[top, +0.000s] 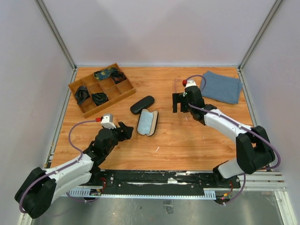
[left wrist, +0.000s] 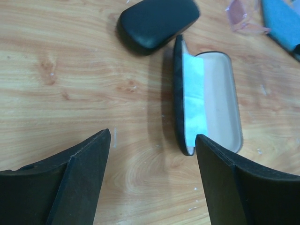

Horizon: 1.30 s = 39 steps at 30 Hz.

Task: Organize the sunglasses
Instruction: Adjust the sunglasses case at the center of the board.

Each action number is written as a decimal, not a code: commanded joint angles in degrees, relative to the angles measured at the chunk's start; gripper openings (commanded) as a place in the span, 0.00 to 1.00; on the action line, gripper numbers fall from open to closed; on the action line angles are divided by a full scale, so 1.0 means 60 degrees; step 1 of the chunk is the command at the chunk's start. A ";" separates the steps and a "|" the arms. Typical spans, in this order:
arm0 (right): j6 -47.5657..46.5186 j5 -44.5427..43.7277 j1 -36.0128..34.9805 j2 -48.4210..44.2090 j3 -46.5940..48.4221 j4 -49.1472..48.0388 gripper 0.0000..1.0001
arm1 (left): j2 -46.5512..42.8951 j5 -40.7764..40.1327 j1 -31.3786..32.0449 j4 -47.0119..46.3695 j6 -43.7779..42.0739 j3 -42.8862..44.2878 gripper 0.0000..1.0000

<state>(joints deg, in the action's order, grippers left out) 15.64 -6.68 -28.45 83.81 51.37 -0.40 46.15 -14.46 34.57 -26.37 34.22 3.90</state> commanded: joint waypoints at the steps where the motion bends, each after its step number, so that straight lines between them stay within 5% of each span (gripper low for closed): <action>1: -0.0040 0.0365 0.0228 -0.0166 0.0445 0.0423 0.98 | 0.0993 -0.0893 -0.0091 0.0256 0.0122 0.0734 0.80; 15: -0.0146 0.0924 0.0229 -0.1215 -0.0610 -0.0065 1.00 | 0.4295 -0.1009 -0.0165 0.0072 -0.0260 0.2338 0.81; 39: -0.0296 0.0966 0.0229 -0.1539 -0.0777 -0.0114 0.99 | 0.4900 0.0228 -0.0151 0.0305 -0.0284 0.2687 0.80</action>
<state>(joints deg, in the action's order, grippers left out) 14.85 -1.26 -27.24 75.64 47.29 -0.14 75.55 -15.18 34.09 -23.40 32.40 19.18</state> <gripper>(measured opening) 0.992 0.804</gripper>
